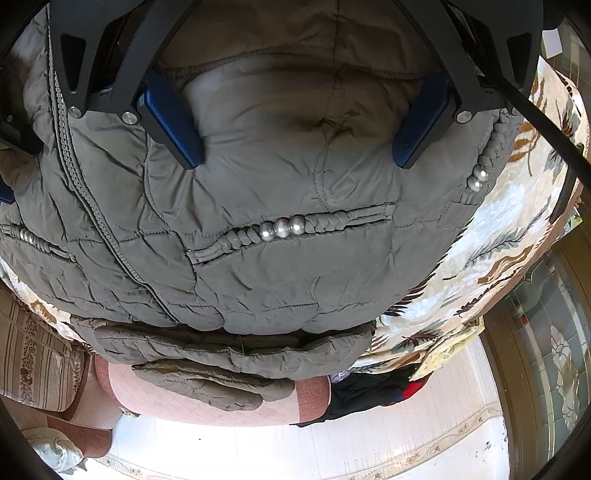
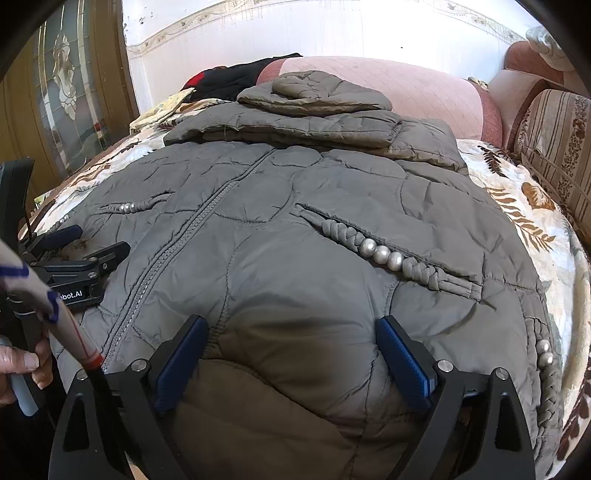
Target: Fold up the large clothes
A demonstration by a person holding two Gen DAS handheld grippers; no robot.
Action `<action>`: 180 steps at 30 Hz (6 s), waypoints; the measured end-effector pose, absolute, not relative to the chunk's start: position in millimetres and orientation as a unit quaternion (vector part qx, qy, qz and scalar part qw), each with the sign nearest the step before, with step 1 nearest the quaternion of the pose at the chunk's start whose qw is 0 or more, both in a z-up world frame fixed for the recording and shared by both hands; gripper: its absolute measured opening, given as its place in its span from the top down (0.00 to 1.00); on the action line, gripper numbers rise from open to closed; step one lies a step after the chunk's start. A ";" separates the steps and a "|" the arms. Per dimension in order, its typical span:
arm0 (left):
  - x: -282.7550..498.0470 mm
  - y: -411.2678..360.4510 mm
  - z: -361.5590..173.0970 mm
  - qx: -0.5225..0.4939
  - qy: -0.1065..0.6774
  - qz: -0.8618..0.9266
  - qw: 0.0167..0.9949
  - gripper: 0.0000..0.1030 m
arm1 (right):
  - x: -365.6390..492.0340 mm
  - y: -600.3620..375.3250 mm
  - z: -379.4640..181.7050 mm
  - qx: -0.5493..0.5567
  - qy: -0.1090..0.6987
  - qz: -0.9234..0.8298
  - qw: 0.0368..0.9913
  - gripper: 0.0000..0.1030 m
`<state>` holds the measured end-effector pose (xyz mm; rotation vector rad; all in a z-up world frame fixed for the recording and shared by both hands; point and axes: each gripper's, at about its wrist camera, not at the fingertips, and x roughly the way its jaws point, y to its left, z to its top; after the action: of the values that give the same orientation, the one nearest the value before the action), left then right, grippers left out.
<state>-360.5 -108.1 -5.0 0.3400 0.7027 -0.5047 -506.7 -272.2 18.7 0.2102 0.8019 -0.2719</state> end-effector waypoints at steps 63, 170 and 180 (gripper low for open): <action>-385.1 -80.7 1.6 0.171 0.328 -0.257 0.893 0.00 | -524.2 -257.0 21.4 0.047 0.398 -0.152 0.903 0.01; -376.6 -42.9 -5.3 0.149 0.351 -0.186 0.906 0.14 | -584.7 -302.9 10.3 0.184 0.379 -0.223 0.879 0.40; -375.7 -42.8 -5.8 0.146 0.353 -0.186 0.905 0.12 | -581.9 -306.9 9.7 0.186 0.395 -0.231 0.869 0.31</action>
<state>-375.7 -42.8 -5.8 0.3016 0.7297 -0.3845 -581.9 -306.9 9.7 0.3896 0.8261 -0.4834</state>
